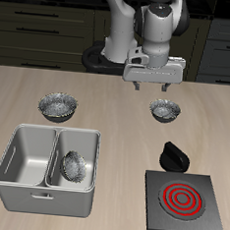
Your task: Place the smallest bowl in the left side of the drainer and the medium bowl in the right side
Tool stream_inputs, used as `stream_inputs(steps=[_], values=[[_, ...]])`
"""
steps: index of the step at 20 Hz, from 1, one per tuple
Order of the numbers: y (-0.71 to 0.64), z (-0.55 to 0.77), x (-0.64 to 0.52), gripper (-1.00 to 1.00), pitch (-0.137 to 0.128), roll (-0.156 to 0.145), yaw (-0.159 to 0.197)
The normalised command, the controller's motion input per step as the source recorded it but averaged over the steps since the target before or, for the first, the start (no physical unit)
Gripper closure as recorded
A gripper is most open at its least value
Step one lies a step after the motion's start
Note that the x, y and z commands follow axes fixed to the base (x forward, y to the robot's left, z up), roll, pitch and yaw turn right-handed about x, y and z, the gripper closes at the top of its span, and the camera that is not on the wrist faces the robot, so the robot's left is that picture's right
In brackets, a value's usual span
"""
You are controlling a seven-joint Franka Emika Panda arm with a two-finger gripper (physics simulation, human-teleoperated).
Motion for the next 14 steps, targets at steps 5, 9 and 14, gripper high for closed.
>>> stream_inputs(steps=[5, 9, 14], values=[[0.07, -0.34, 0.0, -1.0, 0.055, 0.009, 0.015], [0.06, -0.31, -0.03, -1.0, 0.055, 0.009, 0.003], [0.05, -0.3, -0.03, -1.0, 0.058, 0.014, -0.004]])
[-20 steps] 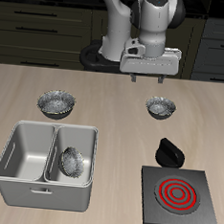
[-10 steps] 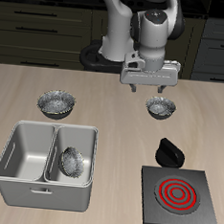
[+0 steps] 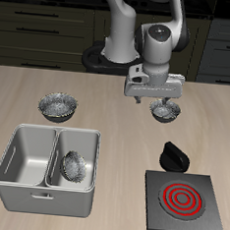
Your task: Place the smallest bowl in the left side of the drainer and the medium bowl in the right side
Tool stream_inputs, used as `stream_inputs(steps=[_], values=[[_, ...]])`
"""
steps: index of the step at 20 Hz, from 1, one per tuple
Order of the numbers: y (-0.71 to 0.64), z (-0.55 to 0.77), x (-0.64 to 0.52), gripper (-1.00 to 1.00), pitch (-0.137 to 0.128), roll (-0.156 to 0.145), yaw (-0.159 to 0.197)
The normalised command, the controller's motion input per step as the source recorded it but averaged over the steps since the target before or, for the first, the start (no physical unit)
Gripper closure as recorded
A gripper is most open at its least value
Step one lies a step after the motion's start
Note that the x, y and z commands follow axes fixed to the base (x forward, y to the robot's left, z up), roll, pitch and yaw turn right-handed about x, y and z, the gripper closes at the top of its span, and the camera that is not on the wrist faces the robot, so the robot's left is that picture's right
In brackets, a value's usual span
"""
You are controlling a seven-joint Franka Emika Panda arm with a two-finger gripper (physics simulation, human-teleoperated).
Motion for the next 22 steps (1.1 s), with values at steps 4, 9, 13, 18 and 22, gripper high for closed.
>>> stream_inputs(steps=[4, 9, 13, 18, 22], values=[[0.03, -0.29, -0.07, -1.0, 0.039, 0.011, 0.009], [0.0, -0.19, -0.03, 1.0, 0.022, 0.035, -0.031], [-0.06, -0.1, -0.04, 1.0, 0.019, 0.014, -0.016], [-0.1, 0.07, -0.04, 1.0, -0.006, 0.01, -0.032], [-0.05, 0.1, -0.03, 1.0, -0.011, 0.012, -0.012]])
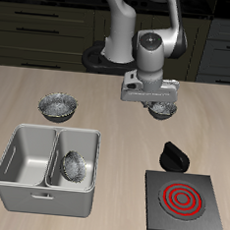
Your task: Place the smallest bowl in the left side of the drainer and the medium bowl in the right side
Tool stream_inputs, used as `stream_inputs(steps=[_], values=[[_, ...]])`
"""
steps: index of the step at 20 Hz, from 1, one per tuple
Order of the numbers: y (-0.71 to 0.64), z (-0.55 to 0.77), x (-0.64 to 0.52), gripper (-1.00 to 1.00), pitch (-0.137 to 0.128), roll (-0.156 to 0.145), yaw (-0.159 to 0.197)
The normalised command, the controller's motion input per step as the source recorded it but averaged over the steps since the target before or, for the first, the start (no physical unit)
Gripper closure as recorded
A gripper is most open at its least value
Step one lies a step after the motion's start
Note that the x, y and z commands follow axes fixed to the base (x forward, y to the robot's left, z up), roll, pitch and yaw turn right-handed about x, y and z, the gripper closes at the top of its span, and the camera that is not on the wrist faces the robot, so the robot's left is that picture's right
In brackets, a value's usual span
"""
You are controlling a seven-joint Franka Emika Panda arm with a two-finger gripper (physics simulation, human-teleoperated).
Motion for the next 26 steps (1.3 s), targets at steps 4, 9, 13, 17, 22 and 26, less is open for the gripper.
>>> stream_inputs(steps=[4, 9, 13, 17, 22, 26], values=[[-0.14, 0.23, 0.05, 1.0, -0.021, -0.007, -0.007], [-0.22, 0.68, 0.05, 1.0, -0.1, -0.019, 0.017], [-0.22, 0.72, 0.01, 1.0, -0.086, -0.011, -0.009], [-0.11, 0.53, -0.02, 1.0, -0.042, 0.007, 0.006], [-0.18, 0.58, -0.02, 1.0, -0.074, -0.003, 0.007], [-0.12, 0.49, 0.03, 1.0, -0.057, 0.008, -0.014]])
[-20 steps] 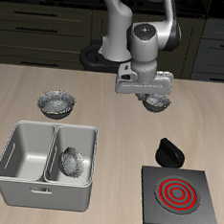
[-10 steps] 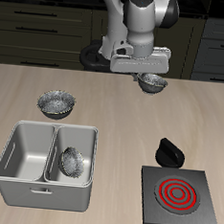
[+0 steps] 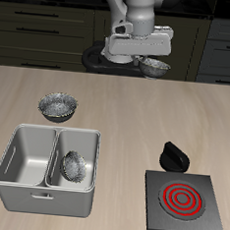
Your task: Place the smallest bowl in the left side of the drainer and the medium bowl in the right side
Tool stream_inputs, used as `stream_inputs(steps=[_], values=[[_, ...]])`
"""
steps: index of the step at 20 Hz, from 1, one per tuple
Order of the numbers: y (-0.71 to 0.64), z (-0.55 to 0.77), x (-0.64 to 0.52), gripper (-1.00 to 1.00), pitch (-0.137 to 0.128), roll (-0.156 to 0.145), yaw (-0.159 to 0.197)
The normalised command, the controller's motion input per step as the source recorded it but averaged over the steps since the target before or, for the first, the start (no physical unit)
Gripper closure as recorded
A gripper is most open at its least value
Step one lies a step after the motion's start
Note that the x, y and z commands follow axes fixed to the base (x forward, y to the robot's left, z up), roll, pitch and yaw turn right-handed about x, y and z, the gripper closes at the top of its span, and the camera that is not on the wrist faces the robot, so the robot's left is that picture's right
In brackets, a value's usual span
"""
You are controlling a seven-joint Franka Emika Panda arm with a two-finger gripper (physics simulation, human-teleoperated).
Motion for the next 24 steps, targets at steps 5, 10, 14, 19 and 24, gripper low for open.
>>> stream_inputs(steps=[5, 10, 14, 19, 24], values=[[-0.15, 0.49, 0.05, 1.0, -0.043, -0.006, -0.025], [-0.29, 0.41, 0.1, 1.0, -0.064, -0.022, 0.066], [-0.61, 0.4, 0.32, 1.0, -0.012, -0.085, 0.007], [-0.66, 0.26, 0.33, 1.0, 0.029, -0.039, 0.003], [-0.55, 0.19, 0.29, 1.0, 0.022, -0.028, 0.001]])
